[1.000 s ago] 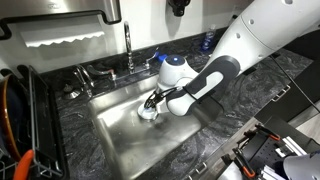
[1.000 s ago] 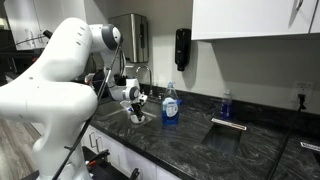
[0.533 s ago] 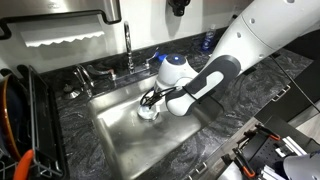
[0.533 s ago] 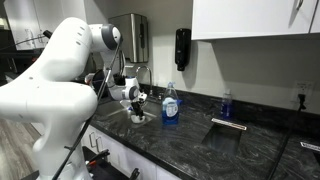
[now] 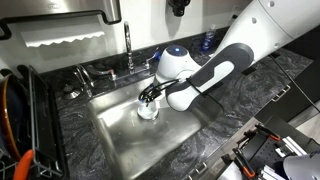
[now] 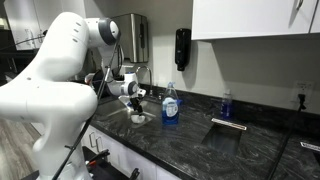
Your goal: Move the bowl to the right
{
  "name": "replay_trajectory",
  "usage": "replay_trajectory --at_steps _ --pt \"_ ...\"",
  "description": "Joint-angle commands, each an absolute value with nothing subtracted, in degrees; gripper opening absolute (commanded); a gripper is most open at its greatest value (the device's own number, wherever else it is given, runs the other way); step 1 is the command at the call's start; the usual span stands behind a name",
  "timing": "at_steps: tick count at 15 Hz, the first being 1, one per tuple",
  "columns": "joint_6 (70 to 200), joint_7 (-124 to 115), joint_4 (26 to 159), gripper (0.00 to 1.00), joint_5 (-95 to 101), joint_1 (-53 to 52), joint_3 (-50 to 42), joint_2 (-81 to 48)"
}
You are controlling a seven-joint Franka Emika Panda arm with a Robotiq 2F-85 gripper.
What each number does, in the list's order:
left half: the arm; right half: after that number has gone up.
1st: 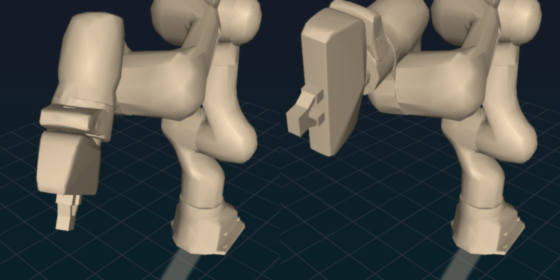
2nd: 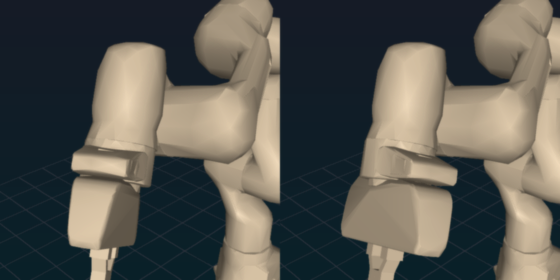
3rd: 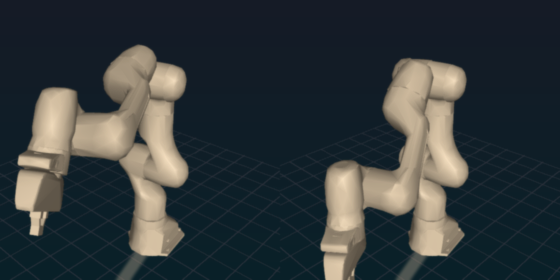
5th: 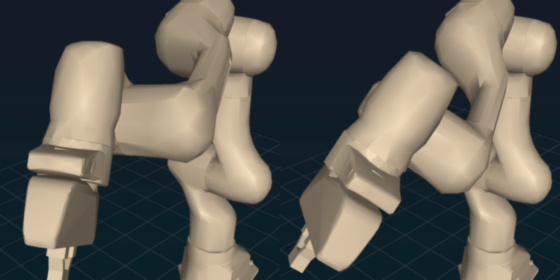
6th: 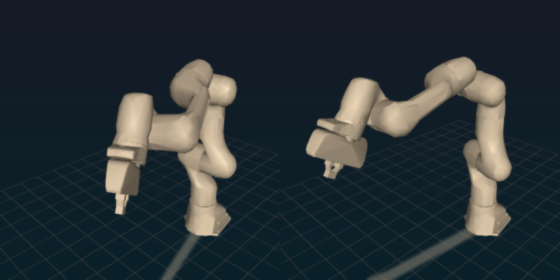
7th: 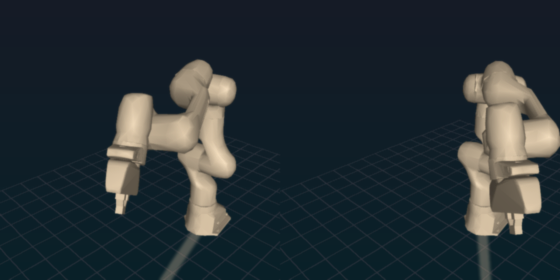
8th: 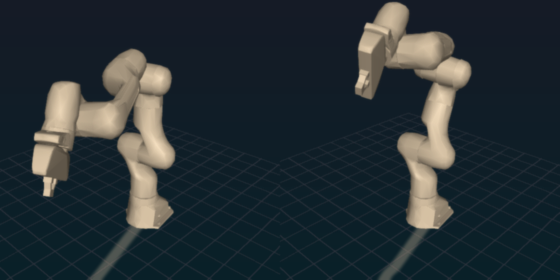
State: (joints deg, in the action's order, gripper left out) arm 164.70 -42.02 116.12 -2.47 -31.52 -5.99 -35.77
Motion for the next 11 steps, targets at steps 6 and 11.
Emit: replay_trajectory --at_steps 6,11 --pt "144.71 -38.12 124.29 1.00 -1.57 -25.65 0.91 -19.28" --pt "134.22 -36.97 126.22 1.00 -0.40 -21.69 3.68 -10.81"
